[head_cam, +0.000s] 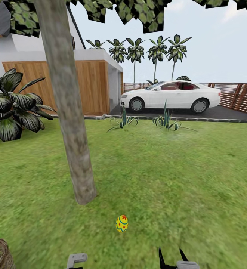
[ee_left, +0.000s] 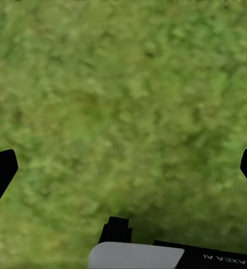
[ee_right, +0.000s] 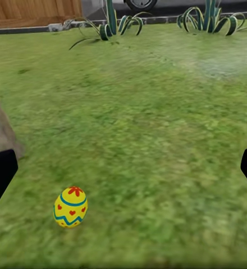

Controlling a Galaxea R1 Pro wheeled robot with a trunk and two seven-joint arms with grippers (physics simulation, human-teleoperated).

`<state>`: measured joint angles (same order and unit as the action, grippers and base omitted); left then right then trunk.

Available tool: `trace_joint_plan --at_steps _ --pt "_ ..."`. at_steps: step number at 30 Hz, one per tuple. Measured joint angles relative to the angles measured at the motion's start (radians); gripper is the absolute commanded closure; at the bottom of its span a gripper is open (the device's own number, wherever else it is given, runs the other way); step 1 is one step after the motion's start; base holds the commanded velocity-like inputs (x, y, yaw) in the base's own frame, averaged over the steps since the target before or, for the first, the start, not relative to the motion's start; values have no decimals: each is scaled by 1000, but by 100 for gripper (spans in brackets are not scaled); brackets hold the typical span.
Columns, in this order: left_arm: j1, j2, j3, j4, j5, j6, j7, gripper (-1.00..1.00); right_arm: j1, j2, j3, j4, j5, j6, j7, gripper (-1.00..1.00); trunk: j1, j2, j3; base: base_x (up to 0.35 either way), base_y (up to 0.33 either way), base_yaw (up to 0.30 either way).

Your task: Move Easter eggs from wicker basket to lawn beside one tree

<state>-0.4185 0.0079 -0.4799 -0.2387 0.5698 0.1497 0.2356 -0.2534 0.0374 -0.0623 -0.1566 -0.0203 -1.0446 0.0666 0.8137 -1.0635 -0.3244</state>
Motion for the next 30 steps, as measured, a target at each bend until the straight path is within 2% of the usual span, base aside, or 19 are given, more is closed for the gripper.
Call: trace_joint_plan --at_steps 30 --pt "10 0 0 0 -1 -2 0 -100 1 1 2 27 1 0 0 -100 -115 210 94 0 0 0"
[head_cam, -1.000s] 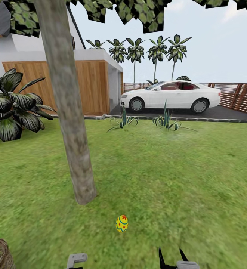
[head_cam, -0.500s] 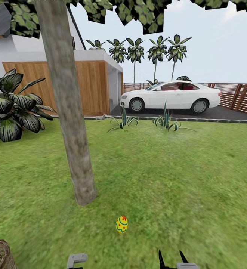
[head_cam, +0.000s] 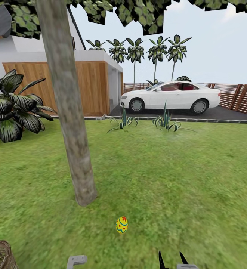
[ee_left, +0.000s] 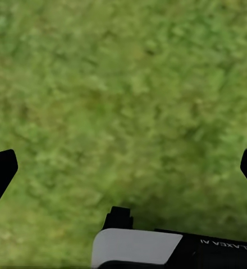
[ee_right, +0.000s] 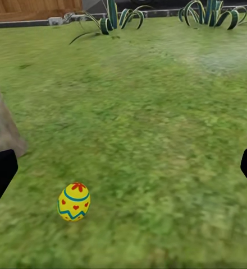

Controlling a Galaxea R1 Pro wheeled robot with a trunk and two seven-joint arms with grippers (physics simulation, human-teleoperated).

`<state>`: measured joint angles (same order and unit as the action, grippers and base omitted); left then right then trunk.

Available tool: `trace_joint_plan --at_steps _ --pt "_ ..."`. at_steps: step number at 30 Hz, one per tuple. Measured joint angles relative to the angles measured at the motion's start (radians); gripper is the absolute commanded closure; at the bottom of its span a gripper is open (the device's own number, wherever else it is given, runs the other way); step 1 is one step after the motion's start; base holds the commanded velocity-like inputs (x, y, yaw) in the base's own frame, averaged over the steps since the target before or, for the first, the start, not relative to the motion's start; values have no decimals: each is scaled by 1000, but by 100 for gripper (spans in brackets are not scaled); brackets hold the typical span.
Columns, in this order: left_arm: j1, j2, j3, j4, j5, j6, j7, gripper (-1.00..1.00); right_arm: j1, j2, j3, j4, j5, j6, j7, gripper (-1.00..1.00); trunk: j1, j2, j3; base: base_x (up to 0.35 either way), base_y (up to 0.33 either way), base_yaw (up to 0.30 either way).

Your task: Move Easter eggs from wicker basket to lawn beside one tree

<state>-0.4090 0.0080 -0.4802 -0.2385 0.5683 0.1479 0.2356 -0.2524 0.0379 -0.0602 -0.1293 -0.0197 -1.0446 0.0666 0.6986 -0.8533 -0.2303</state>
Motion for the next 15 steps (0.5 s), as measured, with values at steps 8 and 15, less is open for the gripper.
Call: trace_joint_plan --at_steps 8,15 --pt "5 0 0 -1 0 0 0 -100 0 0 0 3 0 0 0 -100 -31 56 25 0 0 0" --pt "6 0 0 -1 0 0 0 -100 0 0 0 3 0 0 0 -100 -58 105 47 0 0 0"
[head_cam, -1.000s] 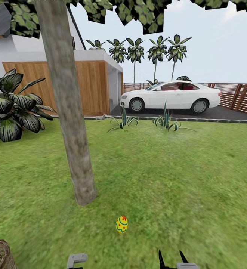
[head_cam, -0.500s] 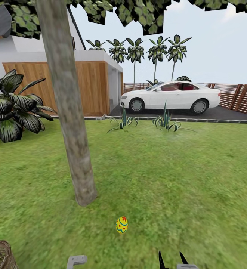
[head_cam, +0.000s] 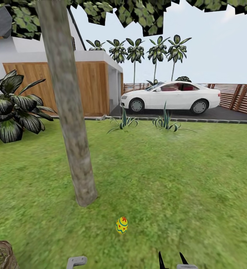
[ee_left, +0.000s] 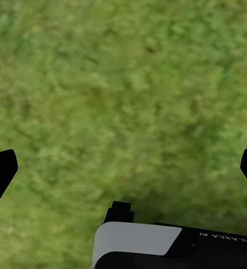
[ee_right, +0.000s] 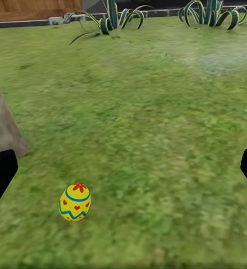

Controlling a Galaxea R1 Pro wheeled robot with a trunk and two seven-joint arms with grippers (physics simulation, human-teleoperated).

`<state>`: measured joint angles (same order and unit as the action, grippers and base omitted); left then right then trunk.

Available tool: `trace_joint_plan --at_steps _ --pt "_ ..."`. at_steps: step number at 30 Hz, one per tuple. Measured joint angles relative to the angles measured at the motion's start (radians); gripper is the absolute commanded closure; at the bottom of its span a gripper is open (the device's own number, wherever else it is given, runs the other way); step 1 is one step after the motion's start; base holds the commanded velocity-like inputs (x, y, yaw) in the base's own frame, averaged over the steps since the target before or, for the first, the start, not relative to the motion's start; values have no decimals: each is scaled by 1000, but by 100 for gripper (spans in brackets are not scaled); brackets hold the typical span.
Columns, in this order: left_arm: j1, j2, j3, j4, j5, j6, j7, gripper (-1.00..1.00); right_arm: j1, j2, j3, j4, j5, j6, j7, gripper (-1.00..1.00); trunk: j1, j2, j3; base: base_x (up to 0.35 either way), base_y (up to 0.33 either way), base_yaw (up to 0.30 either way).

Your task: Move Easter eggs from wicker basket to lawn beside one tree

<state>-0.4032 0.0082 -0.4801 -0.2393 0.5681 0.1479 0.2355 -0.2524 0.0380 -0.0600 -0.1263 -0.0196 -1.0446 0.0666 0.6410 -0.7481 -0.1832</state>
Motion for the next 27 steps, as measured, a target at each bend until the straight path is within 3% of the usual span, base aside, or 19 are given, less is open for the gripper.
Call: trace_joint_plan --at_steps 5,27 --pt "0 0 0 0 0 -1 0 -100 0 0 0 0 0 0 0 -100 -19 35 16 0 0 0" --pt "-7 -1 7 -4 1 0 2 -100 2 -1 -1 25 -1 0 3 -100 -19 35 16 0 0 0"
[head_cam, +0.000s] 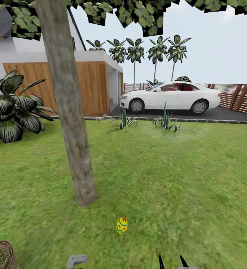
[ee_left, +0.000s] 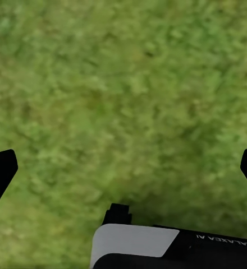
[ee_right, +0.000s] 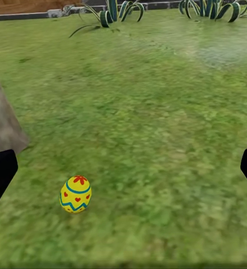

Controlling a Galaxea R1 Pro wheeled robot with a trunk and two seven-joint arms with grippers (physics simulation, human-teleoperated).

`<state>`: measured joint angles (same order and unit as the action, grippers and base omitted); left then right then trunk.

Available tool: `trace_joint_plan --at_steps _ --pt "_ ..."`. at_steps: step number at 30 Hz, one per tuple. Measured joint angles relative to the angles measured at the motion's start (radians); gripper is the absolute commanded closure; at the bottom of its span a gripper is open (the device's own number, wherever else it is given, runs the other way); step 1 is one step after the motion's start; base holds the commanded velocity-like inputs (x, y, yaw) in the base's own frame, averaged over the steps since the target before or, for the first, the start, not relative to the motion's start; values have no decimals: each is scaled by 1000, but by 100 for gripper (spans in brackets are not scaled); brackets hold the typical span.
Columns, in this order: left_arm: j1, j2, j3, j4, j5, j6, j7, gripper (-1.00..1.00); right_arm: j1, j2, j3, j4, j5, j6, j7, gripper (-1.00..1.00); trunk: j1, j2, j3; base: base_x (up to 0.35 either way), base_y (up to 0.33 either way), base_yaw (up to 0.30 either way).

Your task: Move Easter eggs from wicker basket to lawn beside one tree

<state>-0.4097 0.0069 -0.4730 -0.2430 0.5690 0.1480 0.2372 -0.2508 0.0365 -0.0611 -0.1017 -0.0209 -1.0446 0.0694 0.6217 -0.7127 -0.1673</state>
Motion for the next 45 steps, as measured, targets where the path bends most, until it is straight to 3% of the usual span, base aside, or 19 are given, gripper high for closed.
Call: trace_joint_plan --at_steps 7,18,45 --pt "0 0 0 0 0 0 0 -100 0 0 0 0 0 0 0 -100 0 0 0 0 0 0" --pt "10 4 1 -3 -1 -8 -2 -100 47 -8 3 11 0 49 1 -100 -42 77 34 0 0 0" --pt "12 4 1 -4 -1 -42 -2 -100 52 -9 3 12 0 60 0 -100 -146 266 120 0 0 0"
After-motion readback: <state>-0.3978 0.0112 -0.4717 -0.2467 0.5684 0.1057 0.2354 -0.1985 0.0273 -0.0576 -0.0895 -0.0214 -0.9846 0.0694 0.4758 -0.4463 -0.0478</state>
